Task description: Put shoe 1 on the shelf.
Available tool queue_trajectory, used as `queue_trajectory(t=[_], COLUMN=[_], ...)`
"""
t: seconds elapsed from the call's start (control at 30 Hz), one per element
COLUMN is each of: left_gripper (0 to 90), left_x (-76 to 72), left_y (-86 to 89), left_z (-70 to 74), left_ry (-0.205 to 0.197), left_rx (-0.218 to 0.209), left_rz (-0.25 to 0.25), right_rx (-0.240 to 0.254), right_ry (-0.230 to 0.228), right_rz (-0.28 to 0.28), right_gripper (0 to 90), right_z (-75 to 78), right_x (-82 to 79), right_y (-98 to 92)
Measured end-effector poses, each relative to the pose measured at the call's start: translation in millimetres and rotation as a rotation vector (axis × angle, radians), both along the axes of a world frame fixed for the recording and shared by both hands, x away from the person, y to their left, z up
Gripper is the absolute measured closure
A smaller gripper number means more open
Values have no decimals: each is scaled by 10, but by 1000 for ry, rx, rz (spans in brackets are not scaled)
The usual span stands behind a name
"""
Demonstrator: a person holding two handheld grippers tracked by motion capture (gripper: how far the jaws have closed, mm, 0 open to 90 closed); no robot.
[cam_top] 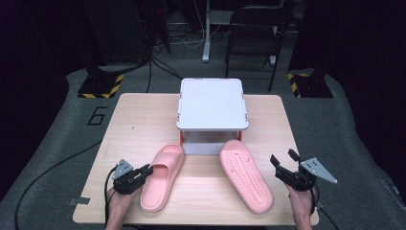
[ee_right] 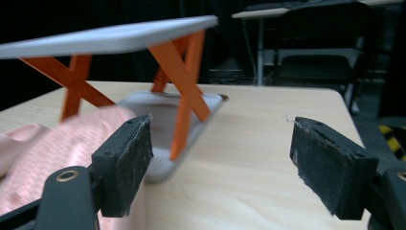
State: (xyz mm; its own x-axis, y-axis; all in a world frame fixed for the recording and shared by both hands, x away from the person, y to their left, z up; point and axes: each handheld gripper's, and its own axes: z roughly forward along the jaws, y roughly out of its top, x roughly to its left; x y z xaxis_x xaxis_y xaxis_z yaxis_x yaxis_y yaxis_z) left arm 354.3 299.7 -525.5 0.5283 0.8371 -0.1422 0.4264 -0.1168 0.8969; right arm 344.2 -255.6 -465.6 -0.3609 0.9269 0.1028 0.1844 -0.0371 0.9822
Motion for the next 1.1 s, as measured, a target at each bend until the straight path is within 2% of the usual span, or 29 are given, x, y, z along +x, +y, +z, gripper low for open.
queue_trajectory(t=[0.03,0.1,0.17,0.27,0.3,0.33,0.37,0.4,0.43,0.5,0.57,0.6,0.63,0.7,0.77,0.8,0.87,0.9,0.93,0.97,1.07,1.1], left_gripper=[779,791,795,808,809,809,810,810,810,810,811,811,810,808,808,808,808,807,807,805,803,803], left_x=[-7,-11,-17,-24,-28,-32,-45,-45,-57,-57,-48,-33,14,59,121,121,195,266,266,339,410,451], left_y=[-8,-12,-13,-16,-17,-21,-27,-27,-49,-55,-89,-113,-173,-238,-324,-324,-438,-535,-535,-624,-709,-752], left_z=[10,17,21,32,39,48,75,75,121,147,193,210,233,243,254,254,265,272,272,286,290,293], left_ry=[-4,-9,-7,-17,-17,-24,-25,-25,-38,-49,-61,-64,-66,-60,-63,-63,-66,-63,-63,-56,-61,-50], left_rx=[18,31,32,31,32,34,37,37,31,41,38,32,32,27,34,34,32,22,22,27,25,21], left_rz=[5,11,11,13,9,7,-2,-2,-5,-12,-19,-20,-22,-22,-29,-29,-31,-33,-33,-38,-29,-29], right_rx=[3,-7,-10,-18,-30,-30,-47,-47,-67,-70,-91,-91,-94,-106,-141,-141,-164,-175,-183,-187,-190,-180], right_ry=[-11,-20,-21,-7,-9,-9,-16,-16,-18,-8,4,4,34,49,47,47,49,64,71,73,96,103], right_rz=[35,74,86,139,169,169,193,193,216,223,257,257,280,293,276,276,284,285,288,297,314,317], right_gripper=[223,223,223,223,224,224,225,225,227,229,227,227,231,229,233,233,236,237,237,237,237,237], right_z=[129,260,306,477,564,564,640,640,715,738,798,798,811,808,811,811,804,779,770,755,724,710], right_x=[74,158,197,365,468,468,569,569,683,720,881,881,985,1077,1126,1126,1175,1223,1235,1253,1281,1292], right_y=[77,166,205,373,477,477,575,575,675,706,812,812,869,911,949,949,991,1026,1038,1053,1081,1090])
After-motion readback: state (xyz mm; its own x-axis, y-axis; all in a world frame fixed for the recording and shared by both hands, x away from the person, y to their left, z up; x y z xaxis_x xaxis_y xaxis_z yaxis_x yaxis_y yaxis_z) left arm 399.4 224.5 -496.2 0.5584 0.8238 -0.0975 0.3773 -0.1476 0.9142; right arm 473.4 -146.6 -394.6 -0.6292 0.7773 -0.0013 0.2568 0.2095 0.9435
